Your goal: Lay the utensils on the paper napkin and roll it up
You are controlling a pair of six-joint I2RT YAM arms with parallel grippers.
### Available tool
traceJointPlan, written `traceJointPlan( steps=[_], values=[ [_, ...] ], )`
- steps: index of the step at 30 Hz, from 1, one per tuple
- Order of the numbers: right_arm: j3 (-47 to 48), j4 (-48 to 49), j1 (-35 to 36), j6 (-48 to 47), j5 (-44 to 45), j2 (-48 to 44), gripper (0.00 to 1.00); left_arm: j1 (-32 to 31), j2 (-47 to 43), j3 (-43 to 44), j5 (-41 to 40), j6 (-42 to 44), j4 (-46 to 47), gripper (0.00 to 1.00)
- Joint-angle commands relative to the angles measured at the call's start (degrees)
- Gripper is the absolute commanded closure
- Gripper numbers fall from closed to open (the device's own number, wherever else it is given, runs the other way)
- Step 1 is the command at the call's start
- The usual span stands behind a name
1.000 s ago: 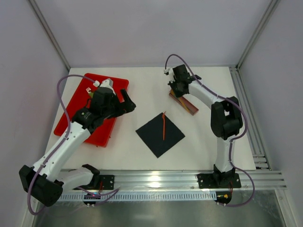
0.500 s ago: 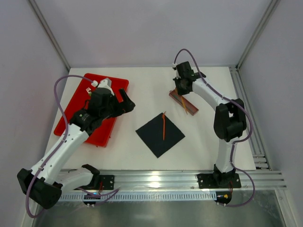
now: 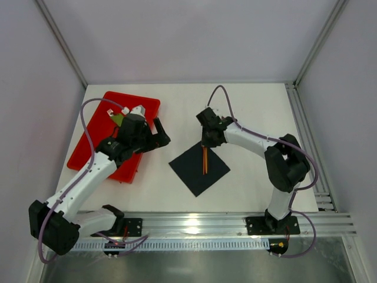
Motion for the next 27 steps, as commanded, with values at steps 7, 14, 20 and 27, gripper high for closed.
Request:
traceJointPlan(
  steps=[7,14,20,27],
  values=[
    [0.87,3.42,3.43,14.18,6.5,0.67,0.96,0.01,-3.93,-1.86,0.74,1.56,0.83,0.0],
    [3.86,0.43,5.37,13.31,10.28,5.24,0.96,0.01,-5.95,-2.21,-0.13,2.27,-0.23,0.0],
    [5.97,-0.45,5.98,10.5,11.16,7.79,0.96,0.01,-7.62,-2.12,-0.66,2.44,-0.58,0.0],
    [6.85,-1.33,6.07,8.65,11.34,8.84,0.96,0.01,-8.15,-2.21,-1.19,2.27,-0.76,0.0]
  ],
)
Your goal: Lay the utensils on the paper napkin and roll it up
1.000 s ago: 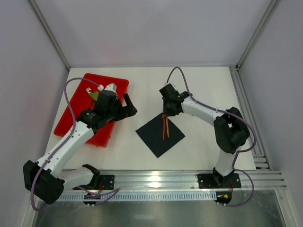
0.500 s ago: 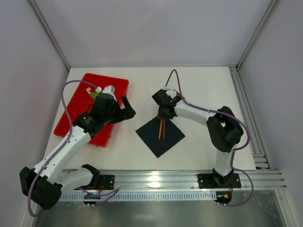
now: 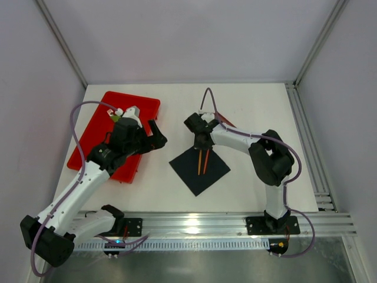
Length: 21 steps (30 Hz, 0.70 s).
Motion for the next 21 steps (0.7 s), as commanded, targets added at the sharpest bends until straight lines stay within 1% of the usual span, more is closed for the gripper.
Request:
traceJointPlan(
  steps=[1,10,21],
  values=[
    [2.54,-0.61,0.32,-1.45,1.87,0.45,0.96,0.01,-1.11,-0.24,-0.66,1.07,0.05,0.0],
    [3.34,-1.49,0.41,-2.24,2.58,1.59,0.95,0.01,-1.28,-0.33,-0.75,0.89,-0.21,0.01],
    [2.98,-1.58,0.67,-1.54,2.75,2.47,0.85,0.1,-2.25,-0.15,-1.45,1.07,-0.74,0.0]
  ],
)
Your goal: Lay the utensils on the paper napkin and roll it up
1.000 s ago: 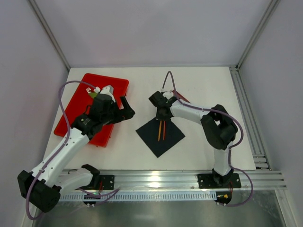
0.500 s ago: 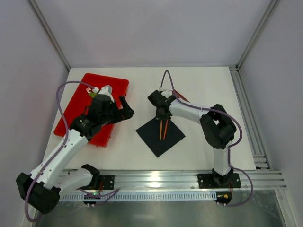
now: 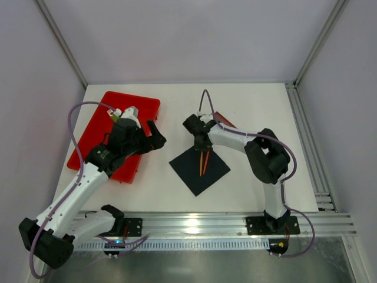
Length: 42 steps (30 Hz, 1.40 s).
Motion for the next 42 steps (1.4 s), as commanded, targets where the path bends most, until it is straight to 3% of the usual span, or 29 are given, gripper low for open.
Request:
traceJointPlan(
  steps=[1,8,17,42],
  values=[
    [1.61,0.02,0.67,-0.14,1.64,-0.37,0.81,0.01,-1.2,-0.05,-0.95,1.07,-0.19,0.0],
    [3.7,-1.47,0.76,-1.28,2.07,-2.12,0.74,0.01,-1.2,-0.04,-0.95,0.89,-0.19,0.0],
    [-0.23,-0.95,-0.2,-0.14,3.13,-6.43,0.75,0.01,-1.2,-0.22,-0.78,0.89,-0.45,0.01],
    [-6.65,5.29,-3.28,1.09,0.32,-4.33,0.78,0.01,-0.67,0.31,-1.13,0.8,-1.16,0.0]
  ],
)
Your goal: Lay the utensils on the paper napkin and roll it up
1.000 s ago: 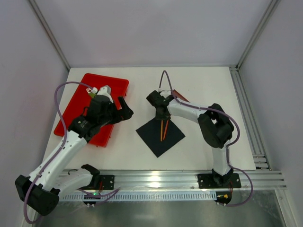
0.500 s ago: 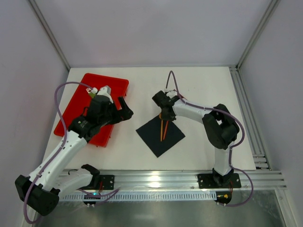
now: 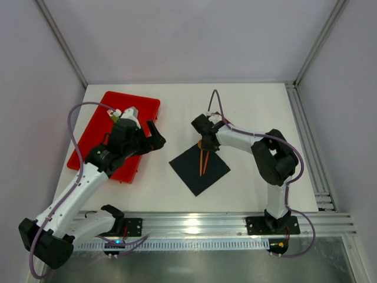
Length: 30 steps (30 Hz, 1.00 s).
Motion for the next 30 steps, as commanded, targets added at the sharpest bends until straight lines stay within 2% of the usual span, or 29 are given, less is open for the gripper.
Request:
traceJointPlan(
  steps=[1,13,20,25,30],
  values=[
    [-0.56,2.19,0.15,1.0,0.27,-0.26,0.78,0.08,-0.41,0.31,-0.76,0.8,-0.33,0.0],
    [-0.91,3.16,0.06,0.56,-0.34,0.27,0.79,0.08,-1.11,0.04,-1.11,0.54,-0.5,0.0],
    [-0.82,3.42,0.15,-0.31,0.18,-0.43,0.86,0.08,-1.29,0.31,-1.19,0.54,-0.59,0.01],
    [0.41,2.28,0.15,-1.1,0.54,-2.1,0.96,0.08,-1.38,0.13,-0.93,0.19,-0.33,0.0],
    [0.23,2.02,0.32,-0.76,-0.08,-3.95,0.96,-0.01,-1.38,-0.04,-0.58,-0.16,-0.06,0.0]
  ],
)
